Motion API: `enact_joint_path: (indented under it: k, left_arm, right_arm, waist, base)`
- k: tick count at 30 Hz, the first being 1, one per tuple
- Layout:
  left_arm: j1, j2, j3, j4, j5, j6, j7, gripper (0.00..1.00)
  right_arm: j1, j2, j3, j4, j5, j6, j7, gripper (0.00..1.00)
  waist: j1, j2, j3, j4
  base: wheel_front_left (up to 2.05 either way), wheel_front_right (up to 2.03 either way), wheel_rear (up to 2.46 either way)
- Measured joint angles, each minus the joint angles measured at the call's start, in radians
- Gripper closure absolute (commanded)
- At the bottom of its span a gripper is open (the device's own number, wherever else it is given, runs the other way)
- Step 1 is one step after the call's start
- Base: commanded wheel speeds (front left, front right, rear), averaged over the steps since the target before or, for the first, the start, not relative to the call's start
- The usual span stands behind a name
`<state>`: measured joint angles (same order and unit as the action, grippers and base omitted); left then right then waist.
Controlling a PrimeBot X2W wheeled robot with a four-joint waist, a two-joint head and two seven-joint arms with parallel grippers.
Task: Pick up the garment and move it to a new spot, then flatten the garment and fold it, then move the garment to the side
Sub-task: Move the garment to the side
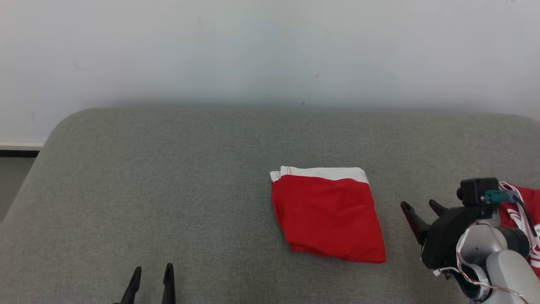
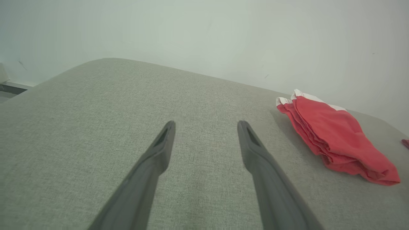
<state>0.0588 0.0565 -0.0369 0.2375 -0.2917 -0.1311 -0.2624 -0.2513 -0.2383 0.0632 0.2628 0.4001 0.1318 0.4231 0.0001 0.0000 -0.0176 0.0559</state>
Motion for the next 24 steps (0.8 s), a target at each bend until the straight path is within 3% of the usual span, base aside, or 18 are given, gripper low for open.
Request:
enact_joint_path:
  k: [7, 13, 22, 23, 24]
  left_arm:
    - [-0.040, 0.000, -0.038, -0.010, -0.008, 0.000, 0.000, 0.00]
    - [-0.069, 0.000, -0.057, -0.010, -0.016, 0.000, 0.000, 0.00]
    - [-0.089, -0.002, -0.074, -0.012, -0.020, 0.000, 0.000, 0.00]
    - [-0.092, -0.002, -0.074, -0.012, -0.021, 0.000, 0.000, 0.00]
    - [-0.095, -0.002, -0.073, -0.012, -0.021, 0.000, 0.000, 0.00]
  right_arm:
    - [-0.146, 0.042, -0.061, 0.141, -0.056, 0.000, 0.204, 0.00]
    - [-0.192, 0.085, -0.107, 0.231, -0.080, 0.000, 0.256, 0.00]
    - [-0.239, 0.086, -0.116, 0.321, -0.175, 0.000, 0.288, 0.00]
    - [-0.242, 0.083, -0.105, 0.322, -0.181, 0.000, 0.298, 0.07]
    - [-0.246, 0.079, -0.095, 0.319, -0.185, 0.000, 0.306, 0.51]
  waist:
    - [0.0000, 0.0001, 0.060, 0.058]
    - [0.0001, 0.0001, 0.108, 0.113]
    - [-0.0001, 0.0000, 0.174, 0.170]
    - [-0.0001, 0.0000, 0.181, 0.173]
    - [-0.0002, 0.0000, 0.187, 0.176]
  base:
    - [0.00, 0.00, 0.00]
    - [0.00, 0.00, 0.00]
    - [0.00, 0.00, 0.00]
    - [0.00, 0.00, 0.00]
    - [0.00, 0.00, 0.00]
